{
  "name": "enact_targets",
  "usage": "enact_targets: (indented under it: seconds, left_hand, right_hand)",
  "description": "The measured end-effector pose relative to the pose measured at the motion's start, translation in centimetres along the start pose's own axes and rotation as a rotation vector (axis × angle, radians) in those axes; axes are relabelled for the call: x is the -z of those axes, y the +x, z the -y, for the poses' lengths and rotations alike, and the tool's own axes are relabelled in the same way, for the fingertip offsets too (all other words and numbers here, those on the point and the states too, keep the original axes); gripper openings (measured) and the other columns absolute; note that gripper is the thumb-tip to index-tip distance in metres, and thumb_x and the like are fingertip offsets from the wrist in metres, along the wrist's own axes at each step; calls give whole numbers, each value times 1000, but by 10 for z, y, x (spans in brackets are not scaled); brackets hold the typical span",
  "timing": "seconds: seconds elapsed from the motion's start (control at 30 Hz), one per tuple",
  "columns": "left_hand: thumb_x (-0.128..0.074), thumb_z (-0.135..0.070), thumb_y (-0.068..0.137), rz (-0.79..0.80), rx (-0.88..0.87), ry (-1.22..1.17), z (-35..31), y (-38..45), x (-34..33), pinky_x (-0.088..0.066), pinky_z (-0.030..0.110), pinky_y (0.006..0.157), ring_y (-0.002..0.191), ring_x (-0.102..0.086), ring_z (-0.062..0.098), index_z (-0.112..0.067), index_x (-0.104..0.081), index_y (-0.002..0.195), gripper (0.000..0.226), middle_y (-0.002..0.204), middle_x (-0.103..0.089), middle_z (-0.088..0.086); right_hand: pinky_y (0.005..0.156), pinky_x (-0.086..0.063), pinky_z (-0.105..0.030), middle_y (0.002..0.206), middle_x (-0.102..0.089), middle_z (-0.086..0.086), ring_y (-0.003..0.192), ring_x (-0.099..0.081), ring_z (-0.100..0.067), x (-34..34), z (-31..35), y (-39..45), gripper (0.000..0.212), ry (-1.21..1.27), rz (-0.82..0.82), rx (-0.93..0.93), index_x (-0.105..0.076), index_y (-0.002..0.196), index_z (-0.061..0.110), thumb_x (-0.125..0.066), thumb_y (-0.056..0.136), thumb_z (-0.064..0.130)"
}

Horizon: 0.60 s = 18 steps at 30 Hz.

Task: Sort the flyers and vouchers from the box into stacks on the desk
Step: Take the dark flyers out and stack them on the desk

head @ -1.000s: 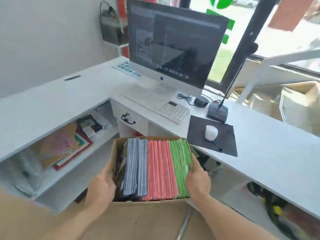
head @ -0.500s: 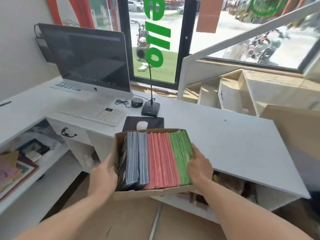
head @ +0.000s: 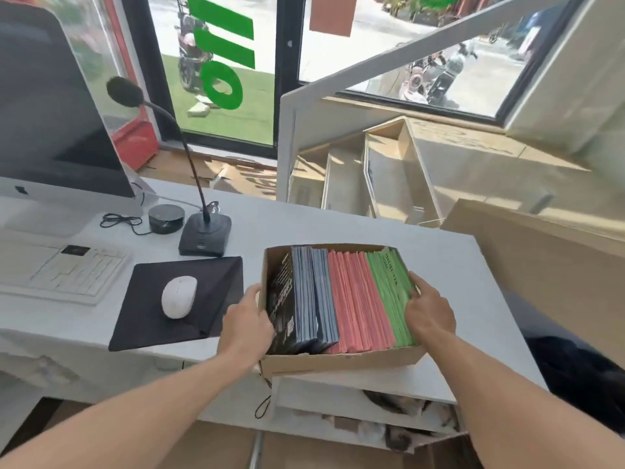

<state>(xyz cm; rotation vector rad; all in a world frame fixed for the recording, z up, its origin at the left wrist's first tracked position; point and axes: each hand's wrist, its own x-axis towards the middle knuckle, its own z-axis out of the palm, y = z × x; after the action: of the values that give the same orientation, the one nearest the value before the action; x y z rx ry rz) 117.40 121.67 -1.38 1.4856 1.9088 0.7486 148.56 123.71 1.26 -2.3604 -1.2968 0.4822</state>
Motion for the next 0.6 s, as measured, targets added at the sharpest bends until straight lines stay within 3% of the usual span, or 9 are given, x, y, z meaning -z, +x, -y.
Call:
enact_targets:
  seconds: [0.07,0.1,0.17,0.2,0.23,0.27,0.33,0.47,0.6]
  left_hand:
    - [-50,-13,92,51,19,0,-11,20,-4,-58,41,70,74,-66,23,-32,-39,145,57,81,-69,7]
    - [-51,-15,92,74,21,12,-16,29,-4,-58,41,73,80,-67,24,-33,-31,149,63,89,-71,7]
    - [-54,-22,95,86,-18,53,-24,49,-4,-52,45,97,120,-60,27,-34,-10,157,77,136,-60,7]
    - [-54,-27,98,61,-71,99,-28,60,-5,-40,45,113,143,-40,25,-32,-2,159,80,158,-38,4]
    - [-51,-34,101,26,-149,165,-32,73,-7,-24,43,124,155,-14,20,-28,1,160,79,168,-14,1]
    - [-45,-40,103,1,-231,230,-36,86,-9,-8,41,127,155,7,14,-26,2,160,75,169,3,-2]
    - [-29,-46,107,-5,-355,355,-42,106,-15,7,40,126,151,25,10,-25,-2,161,65,169,12,-5]
    - [-12,-55,106,6,-439,531,-45,122,-22,7,43,125,152,22,10,-31,-8,161,61,169,6,-9]
    - [-24,-65,102,-14,-501,725,-58,124,-27,-7,54,122,156,1,21,-27,-27,158,68,169,-9,-2]
  right_hand:
    - [76,-45,-36,119,-69,-5,93,-59,-29,-1,8,34,47,-25,14,7,-43,146,47,-35,104,27]
    - [75,-44,-35,121,-69,-5,91,-57,-28,-1,13,50,46,-41,27,18,-43,146,48,-36,105,29]
    - [74,-43,-36,123,-68,-5,91,-57,-28,-3,25,84,44,-78,59,64,-42,145,51,-36,105,32]
    - [75,-44,-37,124,-67,-4,95,-58,-29,-4,33,101,45,-100,78,98,-41,144,53,-35,105,32]
    - [75,-45,-37,124,-67,-4,96,-59,-29,-6,42,117,47,-118,97,137,-40,144,54,-35,104,29]
    - [75,-46,-38,122,-68,-5,95,-60,-29,-8,52,132,50,-131,117,178,-39,144,55,-36,104,27]
    - [76,-48,-39,123,-68,-5,93,-60,-28,-16,74,161,52,-160,165,274,-39,144,57,-36,103,24]
    - [66,-49,-32,135,-64,-1,87,-63,-21,-43,123,221,54,-177,277,452,-40,143,58,-40,104,21]
    - [69,-53,-28,129,-67,10,87,-63,-11,-75,177,264,53,-124,348,634,-48,135,60,-47,102,19]
